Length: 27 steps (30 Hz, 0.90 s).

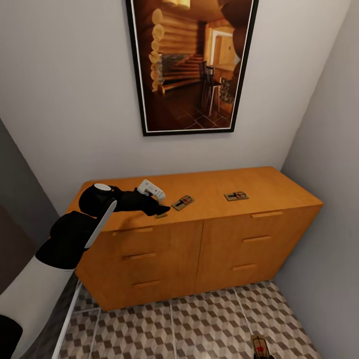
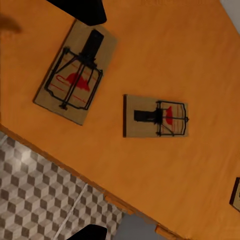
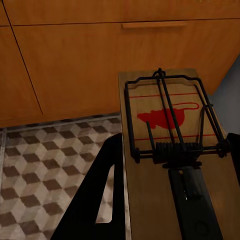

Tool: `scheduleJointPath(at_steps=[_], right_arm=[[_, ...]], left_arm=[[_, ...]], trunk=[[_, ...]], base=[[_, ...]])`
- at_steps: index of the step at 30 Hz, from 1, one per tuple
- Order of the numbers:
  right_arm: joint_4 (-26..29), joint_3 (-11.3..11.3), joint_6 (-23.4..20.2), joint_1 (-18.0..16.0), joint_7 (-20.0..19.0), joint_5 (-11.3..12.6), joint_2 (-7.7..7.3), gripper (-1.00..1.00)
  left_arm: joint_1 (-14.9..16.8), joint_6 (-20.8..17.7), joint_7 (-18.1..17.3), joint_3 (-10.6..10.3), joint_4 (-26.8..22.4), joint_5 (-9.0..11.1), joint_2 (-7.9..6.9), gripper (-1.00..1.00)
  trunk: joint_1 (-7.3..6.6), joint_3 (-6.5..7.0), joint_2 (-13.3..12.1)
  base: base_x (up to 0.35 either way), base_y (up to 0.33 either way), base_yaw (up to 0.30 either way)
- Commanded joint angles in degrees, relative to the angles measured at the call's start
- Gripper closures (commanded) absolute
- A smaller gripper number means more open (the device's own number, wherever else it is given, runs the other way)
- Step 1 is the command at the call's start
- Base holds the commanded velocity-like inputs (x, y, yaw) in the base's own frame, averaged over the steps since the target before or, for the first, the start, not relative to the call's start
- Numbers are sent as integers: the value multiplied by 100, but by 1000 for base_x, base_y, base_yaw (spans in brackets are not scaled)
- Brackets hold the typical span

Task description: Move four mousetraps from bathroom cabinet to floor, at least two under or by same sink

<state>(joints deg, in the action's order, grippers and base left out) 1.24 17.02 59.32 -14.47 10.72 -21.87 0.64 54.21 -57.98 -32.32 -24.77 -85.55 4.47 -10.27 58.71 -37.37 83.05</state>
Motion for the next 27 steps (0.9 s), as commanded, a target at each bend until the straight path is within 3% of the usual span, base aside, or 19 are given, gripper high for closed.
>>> scheduleJointPath(at_steps=[1,15,27], right_arm=[[-1,18,10,-3,35,-54,0,100],[-1,16,10,-3,35,-54,5,100],[-1,14,17,-3,35,-54,6,100]], left_arm=[[5,-38,24,-7,-2,45,-3,-100],[2,-38,24,-39,50,38,3,-100],[2,-38,24,-199,72,45,27,-100]], trunk=[[2,-11,3],[2,-73,3],[2,-75,3]], base=[[221,0,0],[208,0,0],[30,0,0]])
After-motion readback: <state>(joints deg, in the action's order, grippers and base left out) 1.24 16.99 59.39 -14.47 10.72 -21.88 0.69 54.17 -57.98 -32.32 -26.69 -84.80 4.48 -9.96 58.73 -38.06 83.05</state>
